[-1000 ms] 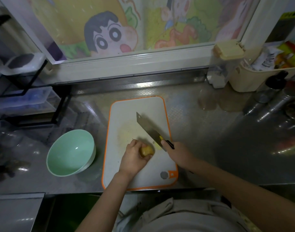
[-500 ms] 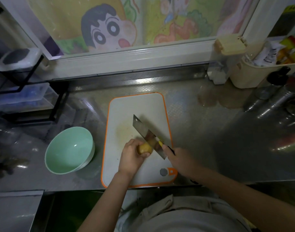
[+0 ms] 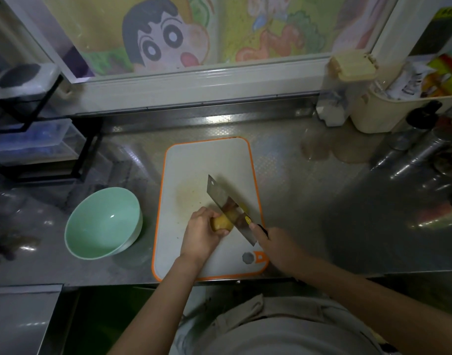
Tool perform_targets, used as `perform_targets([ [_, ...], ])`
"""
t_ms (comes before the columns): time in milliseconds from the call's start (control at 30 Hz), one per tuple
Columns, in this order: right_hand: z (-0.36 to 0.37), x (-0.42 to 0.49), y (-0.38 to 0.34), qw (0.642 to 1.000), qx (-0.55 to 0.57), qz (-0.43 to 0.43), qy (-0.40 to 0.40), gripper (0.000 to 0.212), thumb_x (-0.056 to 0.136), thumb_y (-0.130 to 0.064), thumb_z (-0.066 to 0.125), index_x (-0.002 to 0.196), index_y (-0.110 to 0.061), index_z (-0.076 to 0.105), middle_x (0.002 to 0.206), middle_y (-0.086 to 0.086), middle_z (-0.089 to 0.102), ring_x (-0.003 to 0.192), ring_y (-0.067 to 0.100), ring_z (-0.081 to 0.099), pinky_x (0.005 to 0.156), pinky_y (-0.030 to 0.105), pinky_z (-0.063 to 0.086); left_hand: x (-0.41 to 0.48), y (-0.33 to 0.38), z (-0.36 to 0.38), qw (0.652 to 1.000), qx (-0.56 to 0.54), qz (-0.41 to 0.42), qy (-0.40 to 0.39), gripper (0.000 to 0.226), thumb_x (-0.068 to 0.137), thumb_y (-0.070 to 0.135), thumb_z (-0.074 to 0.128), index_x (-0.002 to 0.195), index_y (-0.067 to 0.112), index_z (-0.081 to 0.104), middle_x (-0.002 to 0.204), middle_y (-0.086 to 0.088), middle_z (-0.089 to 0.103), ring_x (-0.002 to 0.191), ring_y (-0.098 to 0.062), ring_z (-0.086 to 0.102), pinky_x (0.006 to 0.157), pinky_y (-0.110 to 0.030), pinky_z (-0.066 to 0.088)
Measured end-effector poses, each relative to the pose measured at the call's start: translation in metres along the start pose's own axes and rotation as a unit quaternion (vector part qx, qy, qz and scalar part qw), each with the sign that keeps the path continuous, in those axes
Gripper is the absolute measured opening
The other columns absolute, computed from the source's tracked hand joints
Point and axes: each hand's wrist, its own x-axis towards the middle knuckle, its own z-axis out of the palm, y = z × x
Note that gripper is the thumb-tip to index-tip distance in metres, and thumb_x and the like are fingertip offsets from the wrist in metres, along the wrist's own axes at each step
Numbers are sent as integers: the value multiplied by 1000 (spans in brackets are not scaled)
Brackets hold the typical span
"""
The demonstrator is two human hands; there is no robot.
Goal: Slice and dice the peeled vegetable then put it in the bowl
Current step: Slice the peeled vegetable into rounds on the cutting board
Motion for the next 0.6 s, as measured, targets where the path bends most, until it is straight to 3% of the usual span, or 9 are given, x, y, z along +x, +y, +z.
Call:
perform_targets([
  [267,-4,-4,-8,999,-35,8,-4,53,98,-50,26,80,-6,47,60,1,42,52,6,37,45,13,31,1,-2,-1,999,14,22,-33,46,60,15,85,100,8,64,100,-6,58,96,-23,52,72,-17,31],
  [600,-8,2,-14,999,4,37,-29,56,99,-50,26,85,0,46,63,2,44,54,8,40,48,14,31,1,2,-3,999,23,16,-22,41,65,15,81,103,11,64,105,-4,59,101,-20,51,78,-16,33],
])
